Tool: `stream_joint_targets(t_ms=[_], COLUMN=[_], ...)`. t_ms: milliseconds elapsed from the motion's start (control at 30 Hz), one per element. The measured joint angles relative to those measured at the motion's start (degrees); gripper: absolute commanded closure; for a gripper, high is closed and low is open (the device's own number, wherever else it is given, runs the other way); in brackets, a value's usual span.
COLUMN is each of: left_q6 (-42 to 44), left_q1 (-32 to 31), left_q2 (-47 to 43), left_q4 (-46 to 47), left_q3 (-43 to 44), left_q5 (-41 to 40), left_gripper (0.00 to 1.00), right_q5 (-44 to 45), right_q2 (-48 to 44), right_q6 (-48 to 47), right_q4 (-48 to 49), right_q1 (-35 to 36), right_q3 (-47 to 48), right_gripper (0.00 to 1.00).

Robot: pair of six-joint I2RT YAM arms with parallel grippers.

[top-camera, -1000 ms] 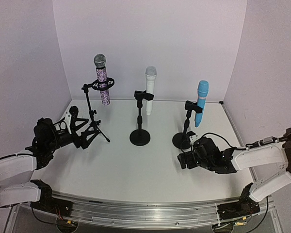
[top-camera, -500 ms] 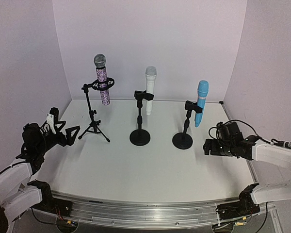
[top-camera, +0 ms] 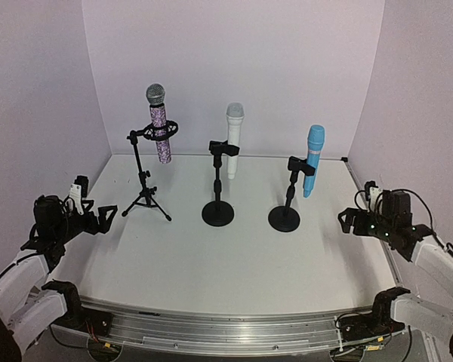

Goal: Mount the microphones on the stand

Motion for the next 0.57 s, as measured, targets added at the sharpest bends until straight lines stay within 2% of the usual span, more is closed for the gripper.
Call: stream_joint_targets(t_ms=[100, 267, 567], left_q6=[-1.27, -3.12, -3.88], left_q1=[0.11, 0.11, 0.69], left_q2=[0.03, 0.0, 0.0], left_q4=[-2.52, -4.02, -3.58], left_q3=[1.27, 3.23, 2.79], left_q5=[-2.34, -5.05, -7.33], left_gripper=[0.0, 0.0, 0.0], right_q5=[-1.93, -2.77, -2.24], right_q2=[-4.68, -7.4, -8.15], right_q6=[-1.37, -2.5, -3.24], right_q4=[5.26, 11.96, 18.08], right_q1=[-1.09, -1.12, -1.12], right_q3=[-6.45, -13.22, -15.06], right_gripper=[0.02, 0.02, 0.02])
